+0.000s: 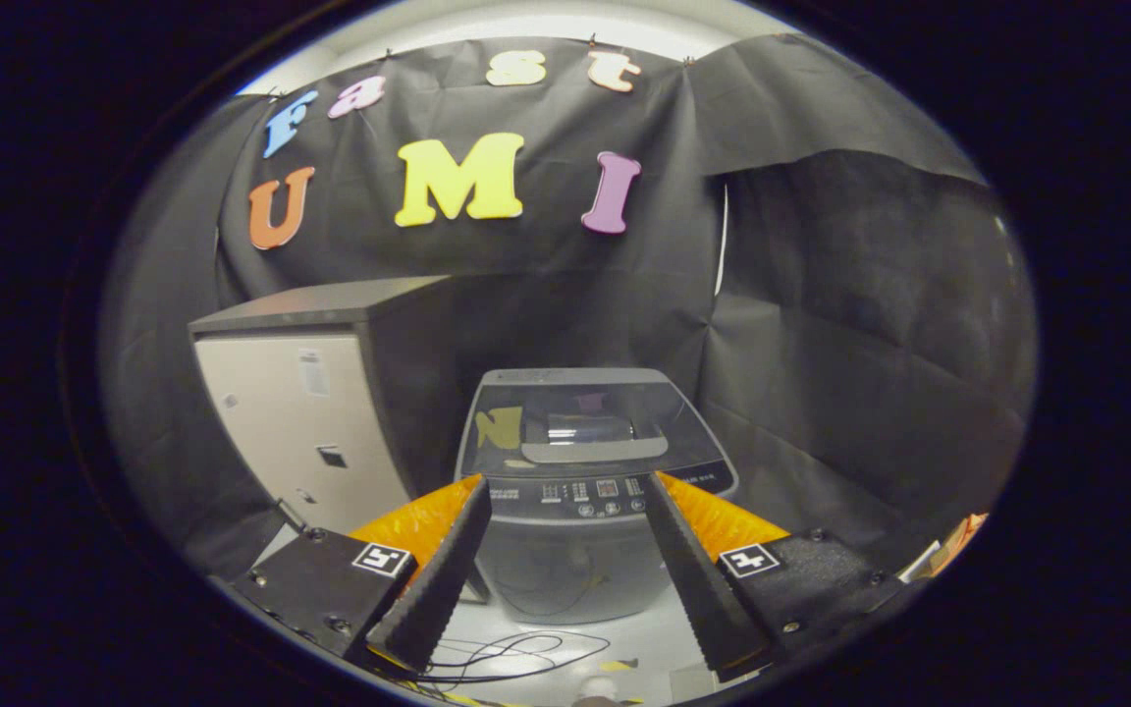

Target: Put the clothes into the washing machine and then close the washing machine lid.

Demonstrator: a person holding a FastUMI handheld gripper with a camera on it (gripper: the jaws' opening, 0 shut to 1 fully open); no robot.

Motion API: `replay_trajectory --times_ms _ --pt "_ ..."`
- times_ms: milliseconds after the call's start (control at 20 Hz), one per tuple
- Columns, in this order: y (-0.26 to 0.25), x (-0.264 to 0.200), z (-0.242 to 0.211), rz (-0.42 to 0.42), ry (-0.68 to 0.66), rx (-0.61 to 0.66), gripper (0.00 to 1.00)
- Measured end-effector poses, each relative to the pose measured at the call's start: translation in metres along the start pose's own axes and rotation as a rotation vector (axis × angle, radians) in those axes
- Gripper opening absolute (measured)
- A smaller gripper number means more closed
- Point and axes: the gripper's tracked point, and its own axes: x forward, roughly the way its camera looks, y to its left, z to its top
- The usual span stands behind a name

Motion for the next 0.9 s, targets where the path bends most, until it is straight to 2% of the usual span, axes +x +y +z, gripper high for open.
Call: replay_trajectory --times_ms 250,450,700,900 --pt "0.015 -0.11 0.028 0.014 -0.085 0.003 0.99" --pt "0.019 -0.165 0.053 0.034 -0.146 0.001 0.99" --pt "0.017 -0.202 0.063 0.047 -0.177 0.011 0.99" --pt "0.012 -0.206 0.063 0.037 -0.171 0.02 0.99"
